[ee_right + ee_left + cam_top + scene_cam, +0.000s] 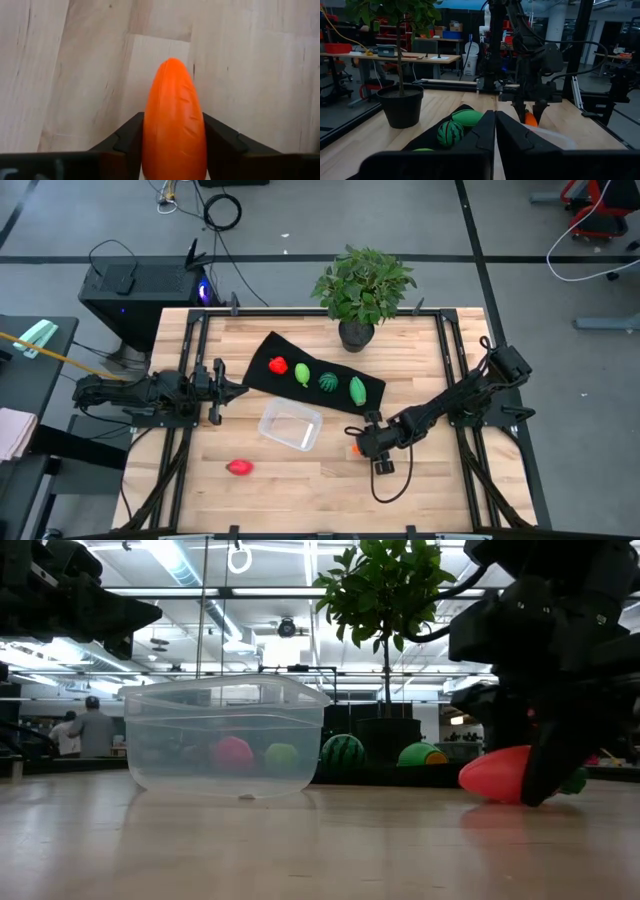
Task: Pick and placing Produce into tupperware
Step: Put the orange carrot into the transparent bin
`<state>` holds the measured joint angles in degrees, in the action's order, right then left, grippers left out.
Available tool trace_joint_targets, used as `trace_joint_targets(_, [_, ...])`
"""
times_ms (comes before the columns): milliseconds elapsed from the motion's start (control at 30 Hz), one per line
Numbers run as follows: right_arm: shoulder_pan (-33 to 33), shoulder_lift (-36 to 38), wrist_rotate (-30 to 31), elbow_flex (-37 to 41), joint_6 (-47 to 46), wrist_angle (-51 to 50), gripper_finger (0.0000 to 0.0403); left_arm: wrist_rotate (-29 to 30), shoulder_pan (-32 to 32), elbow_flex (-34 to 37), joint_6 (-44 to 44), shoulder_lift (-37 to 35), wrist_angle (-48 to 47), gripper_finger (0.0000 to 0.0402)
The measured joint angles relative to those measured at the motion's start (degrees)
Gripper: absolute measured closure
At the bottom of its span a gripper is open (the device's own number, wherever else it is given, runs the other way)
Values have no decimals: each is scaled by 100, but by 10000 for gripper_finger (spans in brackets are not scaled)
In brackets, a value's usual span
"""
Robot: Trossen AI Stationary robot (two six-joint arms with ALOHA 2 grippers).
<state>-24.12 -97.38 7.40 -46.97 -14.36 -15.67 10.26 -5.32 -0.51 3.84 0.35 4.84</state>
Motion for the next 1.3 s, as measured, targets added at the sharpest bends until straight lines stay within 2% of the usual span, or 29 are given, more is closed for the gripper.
trace_joint_targets(467, [0, 11, 2, -281, 132, -285, 245, 2, -2, 0, 0, -1, 0, 383])
trace_joint_targets(700, [7, 15, 9, -956, 439, -897, 241, 0, 0, 0, 0, -1, 0, 382])
trace_joint_targets(933, [147, 20, 291, -1852, 1034, -1480, 247, 2, 0, 0, 2, 1, 0, 373])
trace_joint_targets(1167, [558, 25, 333, -2647, 1731, -1591, 246, 2, 0, 0, 2, 1, 0, 380])
trace_joint_targets(1300, [846, 26, 300, -2851, 2270, -1415, 247, 2, 0, 0, 0, 1, 0, 385])
